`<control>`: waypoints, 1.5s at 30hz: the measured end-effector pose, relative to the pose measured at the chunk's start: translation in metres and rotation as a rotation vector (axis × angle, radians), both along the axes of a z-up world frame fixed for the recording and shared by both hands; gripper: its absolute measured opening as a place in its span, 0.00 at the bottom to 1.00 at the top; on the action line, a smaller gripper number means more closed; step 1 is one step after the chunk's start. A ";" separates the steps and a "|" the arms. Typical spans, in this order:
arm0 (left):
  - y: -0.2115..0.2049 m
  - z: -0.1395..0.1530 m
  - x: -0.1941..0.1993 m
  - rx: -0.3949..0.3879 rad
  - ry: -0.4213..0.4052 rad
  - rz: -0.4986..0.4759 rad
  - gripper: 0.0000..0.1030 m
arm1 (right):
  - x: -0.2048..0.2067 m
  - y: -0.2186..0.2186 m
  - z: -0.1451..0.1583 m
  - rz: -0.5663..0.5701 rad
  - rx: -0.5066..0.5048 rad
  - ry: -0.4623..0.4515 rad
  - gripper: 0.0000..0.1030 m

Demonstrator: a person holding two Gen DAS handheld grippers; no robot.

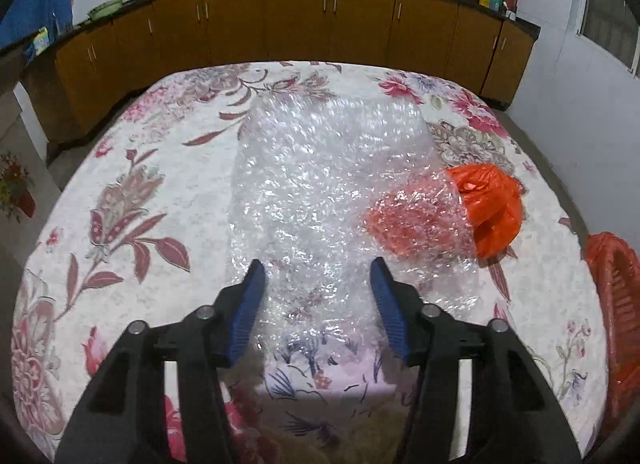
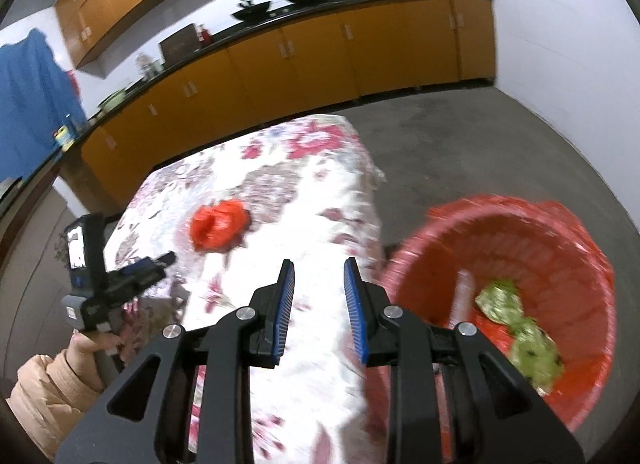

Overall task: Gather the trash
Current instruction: 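Grasp a red bag with the right gripper while the left gripper grasps bubble wrap, then lift and carry the red bag and bubble wrap over the red basket with both grippers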

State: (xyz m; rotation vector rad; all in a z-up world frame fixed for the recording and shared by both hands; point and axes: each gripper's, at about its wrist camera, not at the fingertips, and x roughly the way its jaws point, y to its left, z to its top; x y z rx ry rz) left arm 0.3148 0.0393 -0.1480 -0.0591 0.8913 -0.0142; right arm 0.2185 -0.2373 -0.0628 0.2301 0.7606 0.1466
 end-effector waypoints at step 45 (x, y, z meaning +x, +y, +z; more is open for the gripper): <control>0.054 0.049 -0.024 0.016 -0.109 0.003 0.12 | 0.056 0.068 -0.027 0.087 -0.033 -0.001 0.09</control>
